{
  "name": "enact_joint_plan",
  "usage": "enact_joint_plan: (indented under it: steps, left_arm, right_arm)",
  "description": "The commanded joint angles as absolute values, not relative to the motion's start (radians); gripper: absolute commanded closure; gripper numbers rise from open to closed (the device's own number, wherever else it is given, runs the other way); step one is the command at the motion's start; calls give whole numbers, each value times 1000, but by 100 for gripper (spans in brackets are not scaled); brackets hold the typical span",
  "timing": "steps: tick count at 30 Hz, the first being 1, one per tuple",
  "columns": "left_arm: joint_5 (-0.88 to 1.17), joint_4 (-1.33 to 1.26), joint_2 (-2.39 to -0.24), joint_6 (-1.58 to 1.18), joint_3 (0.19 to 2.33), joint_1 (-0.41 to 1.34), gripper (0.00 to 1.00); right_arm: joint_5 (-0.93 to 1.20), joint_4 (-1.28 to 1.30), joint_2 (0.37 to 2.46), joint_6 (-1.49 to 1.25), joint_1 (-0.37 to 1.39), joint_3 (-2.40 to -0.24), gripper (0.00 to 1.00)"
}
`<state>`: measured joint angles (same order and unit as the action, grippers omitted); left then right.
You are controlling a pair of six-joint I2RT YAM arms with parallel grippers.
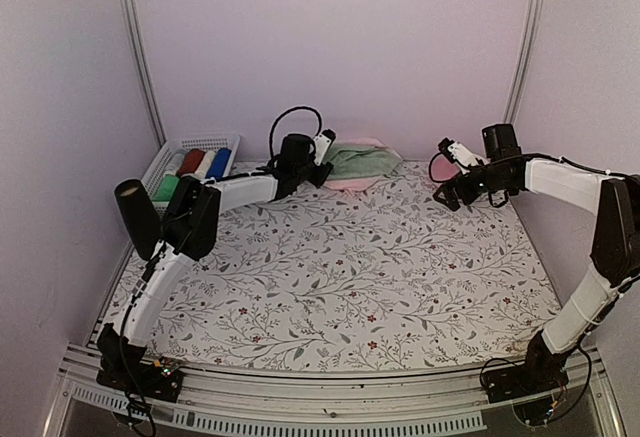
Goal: Roll the towels
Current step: Pick up the towel from the towel pile.
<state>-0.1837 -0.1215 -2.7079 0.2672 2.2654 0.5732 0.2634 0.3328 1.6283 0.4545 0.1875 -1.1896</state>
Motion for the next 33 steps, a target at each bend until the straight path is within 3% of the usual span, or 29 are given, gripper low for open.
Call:
enact_joint_plan:
  steps: [1, 9, 15, 16, 19, 22, 27, 31, 33]
  left_arm:
    - [-131, -96, -2755, 361, 2325, 534, 34]
    - [-93, -16, -2787, 632, 2337, 532, 26]
    - [-145, -29, -2836, 763, 2370, 538, 31]
    - [-159, -36, -2847, 782, 2381, 538, 38]
    - [-189, -49, -2881, 830, 2419, 537, 41]
    - [-201, -78, -2894, 853, 2422, 534, 51]
    - [-178, -90, -2892, 853, 2421, 531, 71]
    - [-171, -95, -2886, 854, 2416, 534, 97]
    - [-168, -100, -2875, 844, 2406, 542, 100]
  right_arm:
    - [267, 331, 1609, 459, 197, -1175, 1]
    - [265, 330, 1588, 459, 201, -1172, 1]
    - [275, 331, 1591, 451, 202, -1171, 1]
    - [276, 330, 1591, 451, 202, -1170, 1]
    - [278, 330, 1589, 450, 203, -1170, 1]
    - [281, 330, 1590, 451, 207, -1169, 1]
    - [271, 330, 1598, 456, 217, -1169, 1]
    - [265, 329, 1603, 465, 228, -1168, 1]
    - [259, 330, 1606, 469, 235, -1167, 1]
